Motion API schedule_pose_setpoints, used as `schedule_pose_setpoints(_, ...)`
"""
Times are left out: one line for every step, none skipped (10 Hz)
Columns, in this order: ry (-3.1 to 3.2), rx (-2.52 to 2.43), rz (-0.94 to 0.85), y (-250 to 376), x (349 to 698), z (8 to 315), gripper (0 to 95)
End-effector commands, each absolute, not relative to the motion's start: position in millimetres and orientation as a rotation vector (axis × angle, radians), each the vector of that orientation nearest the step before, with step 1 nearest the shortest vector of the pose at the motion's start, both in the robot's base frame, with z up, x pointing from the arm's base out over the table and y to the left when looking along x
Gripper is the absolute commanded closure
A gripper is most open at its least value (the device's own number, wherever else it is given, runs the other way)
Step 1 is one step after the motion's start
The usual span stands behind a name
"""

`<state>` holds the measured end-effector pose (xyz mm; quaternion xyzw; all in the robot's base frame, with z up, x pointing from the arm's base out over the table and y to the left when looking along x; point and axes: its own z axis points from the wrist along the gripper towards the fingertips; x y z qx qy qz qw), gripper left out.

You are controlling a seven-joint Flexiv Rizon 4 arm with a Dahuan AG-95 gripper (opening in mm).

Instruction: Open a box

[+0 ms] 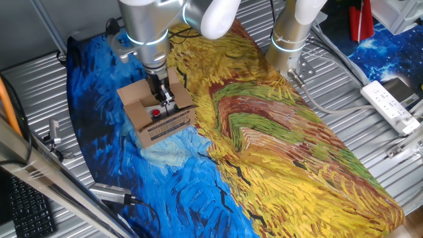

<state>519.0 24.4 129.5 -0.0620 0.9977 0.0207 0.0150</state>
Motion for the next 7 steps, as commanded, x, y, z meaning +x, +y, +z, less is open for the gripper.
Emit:
schedule_pose_setpoints(3.111, -0.189, 0.068, 24.5, 517.4, 130.2, 95.0)
schedule_pose_setpoints(3.114, -0.187, 0.069, 24.5, 515.4, 131.3, 95.0)
schedule_pose_setpoints(3.117, -0.186, 0.070, 24.5, 513.7, 132.6, 95.0)
schedule_pose_setpoints(3.121, -0.186, 0.071, 24.5, 511.9, 133.8, 95.0)
schedule_pose_setpoints(3.124, -0.183, 0.074, 24.2, 509.3, 134.9, 95.0)
schedule_pose_setpoints(3.124, -0.183, 0.077, 23.7, 507.1, 135.3, 95.0)
schedule_pose_setpoints(3.128, -0.182, 0.080, 23.1, 504.1, 136.0, 95.0)
